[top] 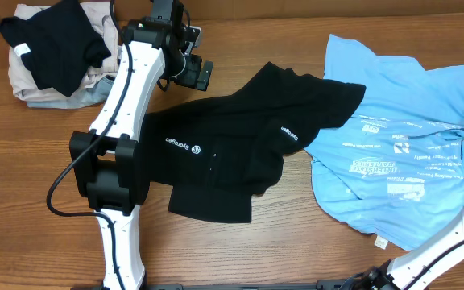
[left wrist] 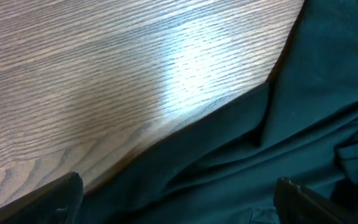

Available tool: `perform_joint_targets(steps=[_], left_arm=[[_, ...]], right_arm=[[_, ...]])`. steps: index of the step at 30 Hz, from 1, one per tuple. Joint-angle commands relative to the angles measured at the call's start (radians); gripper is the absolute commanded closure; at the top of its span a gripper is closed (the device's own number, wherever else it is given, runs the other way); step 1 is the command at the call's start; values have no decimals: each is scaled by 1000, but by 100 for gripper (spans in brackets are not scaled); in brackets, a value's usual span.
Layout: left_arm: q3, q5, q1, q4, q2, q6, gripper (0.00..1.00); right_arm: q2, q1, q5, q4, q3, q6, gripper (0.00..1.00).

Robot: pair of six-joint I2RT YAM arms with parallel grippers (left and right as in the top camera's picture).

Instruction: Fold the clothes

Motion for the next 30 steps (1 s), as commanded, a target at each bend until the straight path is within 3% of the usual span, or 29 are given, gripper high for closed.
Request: perform_joint_targets(steps=[1,4,6,16,20,25,30], left_arm=[[21,-6,-1,14,-8,20,0],[21,-6,0,29,-8,20,0],[21,-6,0,37,-8,20,0],[21,-6,0,62,-8,20,0],[21,-6,0,79,-5,20,0],[21,-6,0,81,-3,20,0],[21,-6,0,81,-3,20,0]], right_arm=[[-46,89,-117,-147,49,-71,21],[-46,176,-120,-293,23,-154,21],[-46,232,-99,-331,-13,-179,27],[-46,405,30,-230,-304,-129,30],[-46,399,94,-115,-441,-54,30],[-46,322,410,9,-496,97,25],[-46,167,444,168,-495,149,22]])
